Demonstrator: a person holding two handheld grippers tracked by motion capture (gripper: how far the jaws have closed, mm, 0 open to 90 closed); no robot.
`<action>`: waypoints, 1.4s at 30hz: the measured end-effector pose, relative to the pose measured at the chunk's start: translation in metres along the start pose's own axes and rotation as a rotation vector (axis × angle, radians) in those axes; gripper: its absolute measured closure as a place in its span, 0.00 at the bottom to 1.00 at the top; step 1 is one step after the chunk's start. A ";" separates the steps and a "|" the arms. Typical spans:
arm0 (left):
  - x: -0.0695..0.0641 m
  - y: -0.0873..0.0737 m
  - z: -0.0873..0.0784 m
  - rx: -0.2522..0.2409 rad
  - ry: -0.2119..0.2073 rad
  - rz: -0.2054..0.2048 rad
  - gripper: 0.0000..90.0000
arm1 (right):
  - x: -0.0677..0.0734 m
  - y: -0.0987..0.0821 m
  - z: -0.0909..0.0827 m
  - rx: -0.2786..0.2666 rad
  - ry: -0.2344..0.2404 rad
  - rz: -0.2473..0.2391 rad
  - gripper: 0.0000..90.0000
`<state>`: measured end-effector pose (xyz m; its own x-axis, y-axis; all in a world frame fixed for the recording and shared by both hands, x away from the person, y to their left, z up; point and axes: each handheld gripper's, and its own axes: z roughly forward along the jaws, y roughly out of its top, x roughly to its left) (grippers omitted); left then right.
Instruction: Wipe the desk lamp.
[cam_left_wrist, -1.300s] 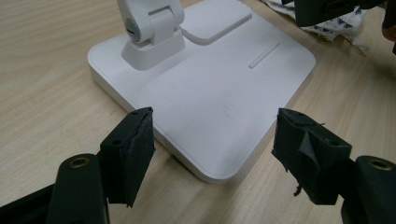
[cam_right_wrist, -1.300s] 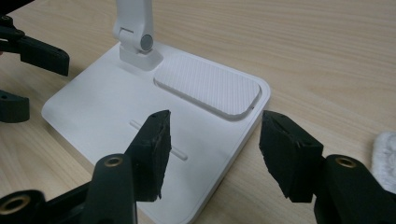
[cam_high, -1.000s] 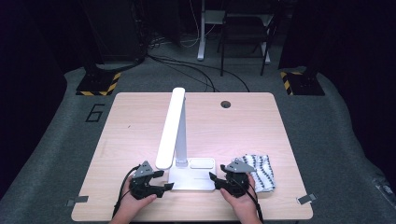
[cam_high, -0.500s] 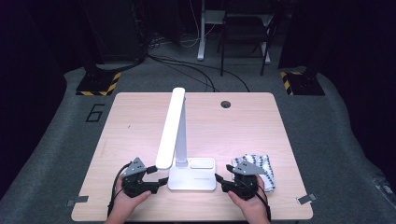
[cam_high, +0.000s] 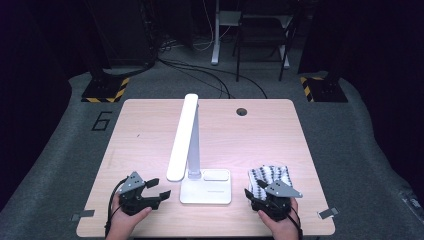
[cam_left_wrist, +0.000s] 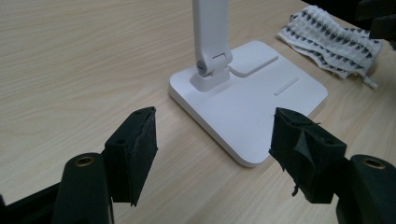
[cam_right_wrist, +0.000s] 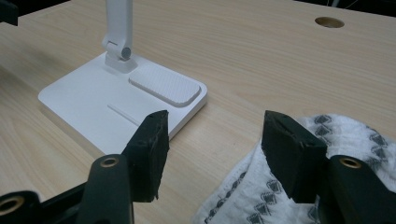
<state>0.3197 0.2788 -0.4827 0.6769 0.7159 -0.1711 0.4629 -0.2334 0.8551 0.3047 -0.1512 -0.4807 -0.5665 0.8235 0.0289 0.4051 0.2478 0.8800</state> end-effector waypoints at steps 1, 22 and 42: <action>-0.001 -0.001 0.000 -0.004 0.007 -0.017 0.35 | 0.000 0.000 0.000 0.000 0.000 0.000 0.46; 0.017 -0.014 -0.005 0.011 0.053 -0.006 0.35 | -0.005 -0.022 0.014 0.086 0.001 0.016 0.46; 0.029 -0.020 0.002 0.072 0.090 -0.027 0.36 | 0.000 -0.024 0.025 0.095 -0.028 0.000 0.45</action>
<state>0.3312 0.3027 -0.5053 0.6109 0.7781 -0.1464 0.5223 -0.2572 0.8130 0.3128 -0.1440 -0.5138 -0.5469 0.8371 0.0142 0.4722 0.2944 0.8309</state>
